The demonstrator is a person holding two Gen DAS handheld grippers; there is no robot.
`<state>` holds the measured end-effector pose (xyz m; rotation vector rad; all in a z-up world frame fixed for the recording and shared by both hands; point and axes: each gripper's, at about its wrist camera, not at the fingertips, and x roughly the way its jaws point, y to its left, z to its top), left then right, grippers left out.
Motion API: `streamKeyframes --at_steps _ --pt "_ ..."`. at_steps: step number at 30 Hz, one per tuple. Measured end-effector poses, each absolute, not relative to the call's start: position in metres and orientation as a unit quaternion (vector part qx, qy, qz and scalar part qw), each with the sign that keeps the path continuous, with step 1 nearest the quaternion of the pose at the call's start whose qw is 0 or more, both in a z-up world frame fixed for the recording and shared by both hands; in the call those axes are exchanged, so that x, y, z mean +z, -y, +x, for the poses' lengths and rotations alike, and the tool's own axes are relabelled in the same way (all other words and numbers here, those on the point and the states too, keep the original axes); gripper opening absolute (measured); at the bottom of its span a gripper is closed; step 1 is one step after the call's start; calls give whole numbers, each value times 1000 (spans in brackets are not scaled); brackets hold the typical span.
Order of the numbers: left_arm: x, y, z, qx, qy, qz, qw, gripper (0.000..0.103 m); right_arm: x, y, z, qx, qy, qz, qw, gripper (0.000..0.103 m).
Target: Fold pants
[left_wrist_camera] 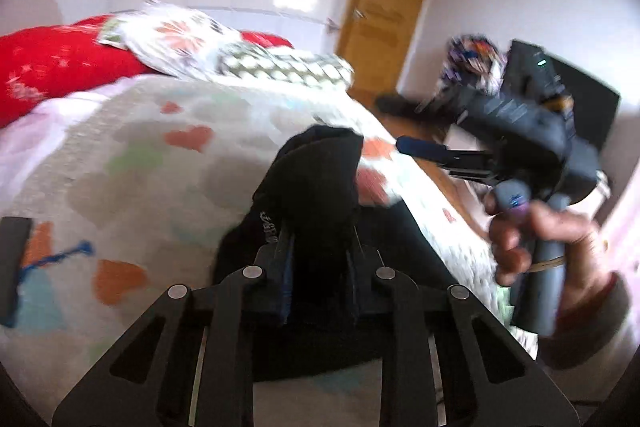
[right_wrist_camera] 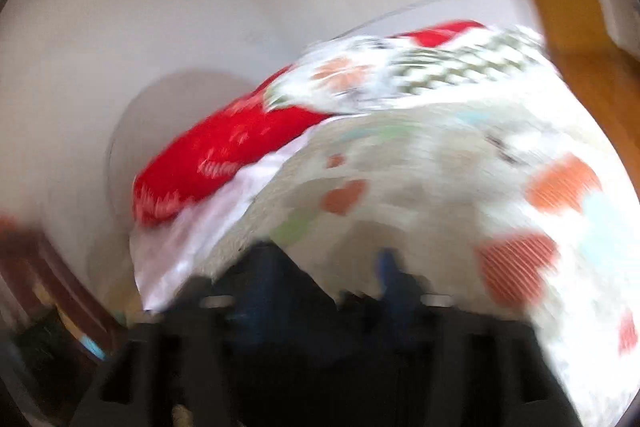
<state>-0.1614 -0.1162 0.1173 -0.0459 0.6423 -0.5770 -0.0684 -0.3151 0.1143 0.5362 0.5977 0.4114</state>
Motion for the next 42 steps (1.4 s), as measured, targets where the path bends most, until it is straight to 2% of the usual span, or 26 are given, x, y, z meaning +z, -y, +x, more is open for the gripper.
streamKeyframes --at_steps 3,5,7,16,17,18,19,20,23,24,25,26,28,31,33,34,36,37,38,42 --pt "102 145 -171 -289 -313 14 905 19 88 344 -90 212 -311 347 859 77" --pt "97 157 -177 -287 -305 44 907 19 72 351 -100 223 -326 388 833 83" --pt "94 169 -187 -287 -298 72 907 19 55 350 -102 237 -348 418 805 83" --pt "67 202 -216 -277 -272 187 902 19 44 325 -91 244 -417 396 781 84" --pt "68 200 -216 -277 -276 188 901 19 42 324 -90 245 -421 384 784 73" --pt "71 197 -216 -277 -283 186 899 19 39 323 -90 246 -422 375 788 57" --pt "76 190 -213 -282 -294 175 896 19 36 323 -90 239 -424 359 797 33" --pt "82 182 -208 -295 -304 158 892 19 32 325 -90 238 -423 352 801 24" --pt "109 150 -199 -334 -309 94 886 21 50 332 -100 246 -385 319 830 18" --pt "115 146 -200 -336 -305 89 887 27 59 333 -102 248 -372 302 842 18" --pt "123 138 -198 -329 -295 86 893 40 65 334 -105 245 -364 290 850 17" --pt "127 135 -200 -324 -288 84 897 46 72 336 -107 239 -359 278 858 17" --pt "133 122 -196 -300 -270 72 912 48 82 344 -111 211 -350 244 879 15" --pt "127 115 -184 -299 -290 51 908 48 78 372 -117 108 -350 193 910 13" --pt "120 116 -176 -284 -310 52 906 48 56 394 -114 73 -383 219 894 13" --pt "114 117 -171 -277 -318 52 905 48 49 402 -118 70 -392 248 883 13" --pt "104 116 -161 -264 -334 50 903 48 48 408 -132 105 -373 292 874 26" --pt "100 117 -158 -261 -340 50 902 48 51 407 -139 125 -359 310 871 57" --pt "96 118 -155 -257 -345 52 901 48 51 403 -144 136 -354 321 868 77" --pt "79 120 -147 -249 -366 48 895 48 39 370 -133 163 -393 302 853 78"
